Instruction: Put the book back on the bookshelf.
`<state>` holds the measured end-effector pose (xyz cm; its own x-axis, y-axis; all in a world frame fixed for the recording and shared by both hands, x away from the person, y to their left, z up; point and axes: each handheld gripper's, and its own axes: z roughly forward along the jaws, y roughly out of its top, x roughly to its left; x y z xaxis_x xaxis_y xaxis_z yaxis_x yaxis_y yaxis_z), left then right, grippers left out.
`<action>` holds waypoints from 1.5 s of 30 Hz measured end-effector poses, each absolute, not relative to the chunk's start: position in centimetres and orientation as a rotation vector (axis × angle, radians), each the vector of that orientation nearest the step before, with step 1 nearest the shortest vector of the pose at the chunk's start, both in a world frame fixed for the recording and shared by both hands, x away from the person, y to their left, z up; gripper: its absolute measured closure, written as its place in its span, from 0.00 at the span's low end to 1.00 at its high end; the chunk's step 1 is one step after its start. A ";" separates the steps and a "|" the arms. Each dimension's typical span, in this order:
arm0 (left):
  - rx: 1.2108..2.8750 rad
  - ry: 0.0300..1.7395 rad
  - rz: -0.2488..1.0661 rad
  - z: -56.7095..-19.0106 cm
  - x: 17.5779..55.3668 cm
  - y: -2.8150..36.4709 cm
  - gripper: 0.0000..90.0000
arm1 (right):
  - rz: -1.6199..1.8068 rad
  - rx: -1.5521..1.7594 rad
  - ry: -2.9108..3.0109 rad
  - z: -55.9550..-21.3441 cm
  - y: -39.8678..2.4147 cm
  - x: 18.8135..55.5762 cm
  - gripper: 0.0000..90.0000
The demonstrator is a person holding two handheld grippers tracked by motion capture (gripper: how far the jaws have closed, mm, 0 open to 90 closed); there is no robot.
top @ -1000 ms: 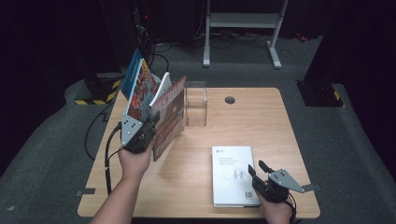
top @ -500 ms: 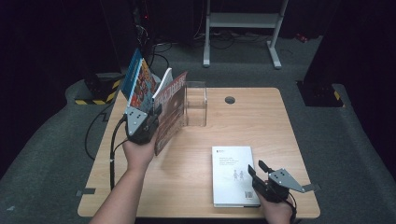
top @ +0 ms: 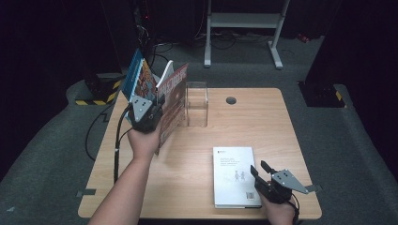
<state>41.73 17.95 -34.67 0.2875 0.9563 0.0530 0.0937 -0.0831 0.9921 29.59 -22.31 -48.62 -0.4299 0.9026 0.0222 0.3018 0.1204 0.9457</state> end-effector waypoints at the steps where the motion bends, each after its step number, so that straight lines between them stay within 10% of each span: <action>1: 1.458 1.032 0.988 -34.6 42.0 17.8 0.94 | 1.316 1.165 1.816 -48.6 -22.3 29.6 0.59; 45: 1.419 1.071 1.012 -37.4 46.7 15.1 0.93 | 1.339 1.151 1.816 -48.4 -22.5 28.9 0.61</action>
